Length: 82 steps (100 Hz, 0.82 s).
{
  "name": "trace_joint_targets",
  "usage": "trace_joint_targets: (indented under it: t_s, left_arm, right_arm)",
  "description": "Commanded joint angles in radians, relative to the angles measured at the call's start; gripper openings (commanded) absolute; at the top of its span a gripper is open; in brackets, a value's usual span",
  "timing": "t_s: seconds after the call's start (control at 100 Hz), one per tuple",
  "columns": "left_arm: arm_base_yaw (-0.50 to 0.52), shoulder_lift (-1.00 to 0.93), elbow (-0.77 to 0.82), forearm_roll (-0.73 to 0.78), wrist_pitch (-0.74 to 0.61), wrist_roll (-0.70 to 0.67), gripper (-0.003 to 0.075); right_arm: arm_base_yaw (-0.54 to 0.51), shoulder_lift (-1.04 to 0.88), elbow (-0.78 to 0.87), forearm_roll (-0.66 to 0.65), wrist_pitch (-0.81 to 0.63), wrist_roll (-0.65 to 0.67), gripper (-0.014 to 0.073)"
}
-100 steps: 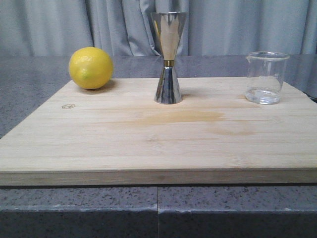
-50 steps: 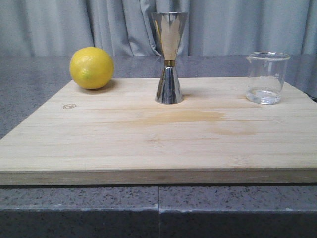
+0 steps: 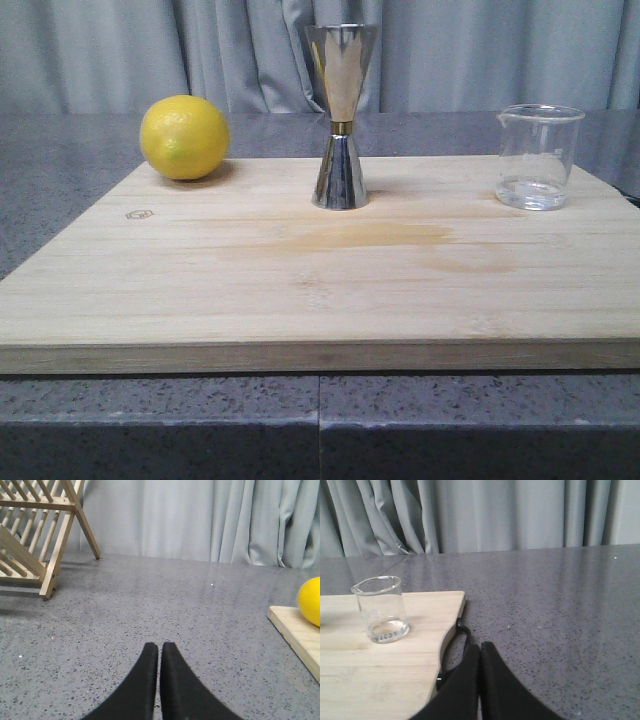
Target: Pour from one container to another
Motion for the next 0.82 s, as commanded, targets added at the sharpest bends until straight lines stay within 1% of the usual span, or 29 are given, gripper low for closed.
trace_joint_targets:
  t_s: [0.0, 0.07, 0.12, 0.22, 0.26, 0.4, 0.81]
  left_arm:
    - [0.001, -0.021, 0.027, -0.001, -0.079, -0.002, -0.0019]
    - [0.001, -0.021, 0.027, -0.001, -0.079, -0.002, -0.0019]
    - [0.001, -0.021, 0.027, -0.001, -0.079, -0.002, -0.0019]
    - [0.001, -0.021, 0.027, -0.001, -0.079, -0.002, -0.0019]
    - [0.001, -0.021, 0.027, -0.001, -0.079, -0.002, -0.0019]
    - [0.001, -0.021, 0.027, -0.001, -0.079, -0.002, -0.0019]
    - [0.001, -0.021, 0.027, -0.001, -0.079, -0.002, -0.0019]
  right_arm:
    - [0.000, -0.020, 0.008, -0.020, -0.082, -0.010, -0.0071]
    - [-0.002, -0.020, 0.008, -0.023, -0.082, -0.010, -0.0071]
    - [-0.002, -0.020, 0.008, -0.063, -0.087, 0.026, -0.0071]
    - [-0.002, -0.020, 0.008, -0.248, -0.105, 0.198, -0.0071]
    - [-0.002, -0.020, 0.008, -0.286, -0.110, 0.223, -0.0071]
    - [-0.002, -0.020, 0.008, -0.283, -0.140, 0.223, -0.0071]
    - [-0.002, -0.020, 0.008, -0.283, -0.127, 0.223, -0.0071]
